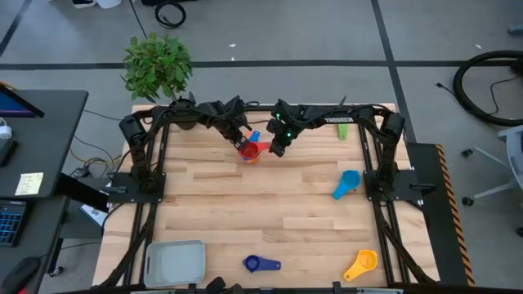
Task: Nest measuring cups in basket
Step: Stack the red measuring cup on top of the light blue measuring cup
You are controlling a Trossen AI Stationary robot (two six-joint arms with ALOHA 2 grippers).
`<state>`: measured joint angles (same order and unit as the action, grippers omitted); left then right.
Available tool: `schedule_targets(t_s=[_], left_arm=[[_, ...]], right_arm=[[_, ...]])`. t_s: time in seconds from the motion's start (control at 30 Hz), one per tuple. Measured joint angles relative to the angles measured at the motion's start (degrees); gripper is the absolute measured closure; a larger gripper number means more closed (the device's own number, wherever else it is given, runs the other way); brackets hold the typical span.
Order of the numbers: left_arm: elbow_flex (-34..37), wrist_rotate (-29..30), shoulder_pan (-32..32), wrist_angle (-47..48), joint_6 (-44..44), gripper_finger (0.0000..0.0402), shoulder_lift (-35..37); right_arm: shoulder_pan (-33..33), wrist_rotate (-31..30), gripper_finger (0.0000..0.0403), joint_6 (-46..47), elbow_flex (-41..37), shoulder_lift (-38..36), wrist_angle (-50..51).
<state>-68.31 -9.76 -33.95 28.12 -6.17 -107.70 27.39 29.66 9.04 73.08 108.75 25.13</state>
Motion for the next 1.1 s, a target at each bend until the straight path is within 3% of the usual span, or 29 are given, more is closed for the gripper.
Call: schedule_targets(t_s=[0.3,0.57,1.1], left_arm=[[0.0,-2.2,0.0,-1.3,0.5,0.0399,0.0],[0.0,-3.4,0.8,-1.7,1.9,0.0400,0.0],[0.0,-6.0,2.1,-3.6,4.1,0.0401,0.1]], right_arm=[[-1.3,-1.9,0.0403,-1.6,0.0,0.8,0.4],[-0.3,-5.0,0.0403,-1.5,0.5,6.5,-1.0],[0.2,-7.8,0.0403,-9.1,14.9,7.6,3.0]])
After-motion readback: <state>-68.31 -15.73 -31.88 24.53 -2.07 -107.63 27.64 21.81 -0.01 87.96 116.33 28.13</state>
